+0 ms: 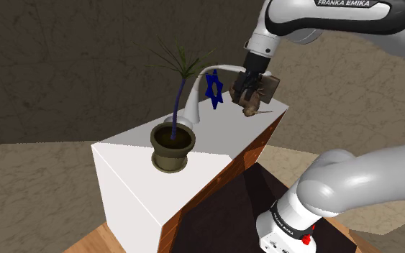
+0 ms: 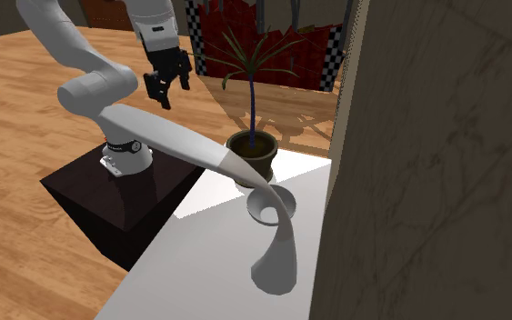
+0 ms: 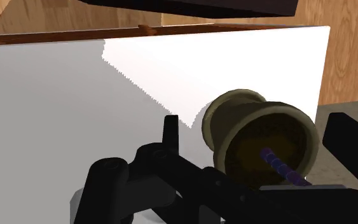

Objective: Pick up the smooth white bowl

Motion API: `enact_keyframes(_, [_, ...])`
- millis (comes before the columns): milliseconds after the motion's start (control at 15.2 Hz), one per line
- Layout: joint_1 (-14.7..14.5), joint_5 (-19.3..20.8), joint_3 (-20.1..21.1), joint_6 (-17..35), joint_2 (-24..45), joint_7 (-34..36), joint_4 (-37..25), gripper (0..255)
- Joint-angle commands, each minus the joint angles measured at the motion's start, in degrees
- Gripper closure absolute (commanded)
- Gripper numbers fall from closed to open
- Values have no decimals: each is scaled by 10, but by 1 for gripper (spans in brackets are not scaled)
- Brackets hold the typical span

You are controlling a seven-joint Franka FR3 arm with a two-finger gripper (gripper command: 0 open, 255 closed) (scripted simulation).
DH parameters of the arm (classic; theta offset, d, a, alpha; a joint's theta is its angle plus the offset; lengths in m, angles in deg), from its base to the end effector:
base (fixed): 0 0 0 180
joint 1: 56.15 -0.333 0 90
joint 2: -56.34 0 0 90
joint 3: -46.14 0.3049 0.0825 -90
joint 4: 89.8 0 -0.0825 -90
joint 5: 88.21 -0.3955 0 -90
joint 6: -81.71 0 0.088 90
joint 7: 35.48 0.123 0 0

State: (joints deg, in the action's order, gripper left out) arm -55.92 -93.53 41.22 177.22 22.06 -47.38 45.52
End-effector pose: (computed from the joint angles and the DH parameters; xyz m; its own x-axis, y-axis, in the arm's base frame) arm 0.3757 -0.0260 0.5059 0.9897 0.1263 -0.0680 0.1145 -0.9810 -0.1563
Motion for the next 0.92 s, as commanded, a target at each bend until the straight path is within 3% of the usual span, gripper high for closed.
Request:
enact_keyframes(0, [-1, -2, -5, 37, 34, -10, 2, 0])
enact_keyframes(858, [-8, -44, -36, 216, 303, -88, -89, 0])
